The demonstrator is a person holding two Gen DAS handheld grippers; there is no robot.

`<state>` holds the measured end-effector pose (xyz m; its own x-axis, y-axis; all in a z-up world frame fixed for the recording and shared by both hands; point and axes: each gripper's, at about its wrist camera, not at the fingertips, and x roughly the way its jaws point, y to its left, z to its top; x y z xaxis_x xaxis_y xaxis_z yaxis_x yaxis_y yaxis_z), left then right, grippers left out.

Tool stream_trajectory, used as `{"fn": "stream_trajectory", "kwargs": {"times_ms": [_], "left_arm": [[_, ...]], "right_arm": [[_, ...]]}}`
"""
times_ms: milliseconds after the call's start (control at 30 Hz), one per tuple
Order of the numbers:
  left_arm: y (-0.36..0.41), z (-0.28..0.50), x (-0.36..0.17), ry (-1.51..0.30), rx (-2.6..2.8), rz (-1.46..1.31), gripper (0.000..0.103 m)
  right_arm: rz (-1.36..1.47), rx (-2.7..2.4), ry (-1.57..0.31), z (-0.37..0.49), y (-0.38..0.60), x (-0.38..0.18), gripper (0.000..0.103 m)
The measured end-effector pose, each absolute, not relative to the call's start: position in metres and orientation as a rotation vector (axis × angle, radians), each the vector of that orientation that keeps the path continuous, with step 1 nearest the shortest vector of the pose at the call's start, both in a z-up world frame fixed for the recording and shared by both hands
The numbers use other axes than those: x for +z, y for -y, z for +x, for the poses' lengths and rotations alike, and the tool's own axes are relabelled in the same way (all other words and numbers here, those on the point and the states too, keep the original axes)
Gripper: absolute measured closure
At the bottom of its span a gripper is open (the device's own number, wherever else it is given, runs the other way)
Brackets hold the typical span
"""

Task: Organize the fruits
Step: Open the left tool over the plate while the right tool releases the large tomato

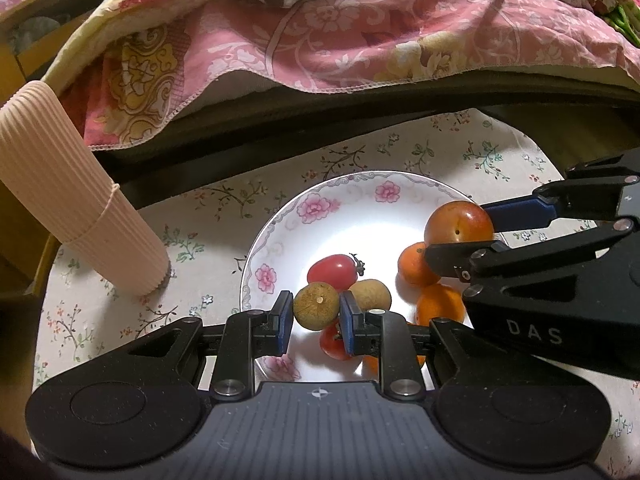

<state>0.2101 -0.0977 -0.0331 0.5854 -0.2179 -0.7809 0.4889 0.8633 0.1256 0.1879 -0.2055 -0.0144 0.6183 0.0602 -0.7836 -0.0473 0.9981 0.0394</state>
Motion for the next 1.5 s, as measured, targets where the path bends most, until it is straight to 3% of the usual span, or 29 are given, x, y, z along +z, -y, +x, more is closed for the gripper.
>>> {"fn": "stream_trajectory", "kwargs": {"times_ms": [733, 1500], "left_arm": [[0.0946, 0.2168, -0.0358, -0.861, -0.417, 0.32, 0.071], [0.0924, 0.212, -0.0313, -0.847, -0.406, 0.34, 0.052]], "right_arm": [[0.003, 0.072, -0.875, 0.1961, 0.2041, -0.0138, 0.061], [0.01, 0.06, -0.89, 0.1915, 0.2043, -0.0142, 0.061]]}}
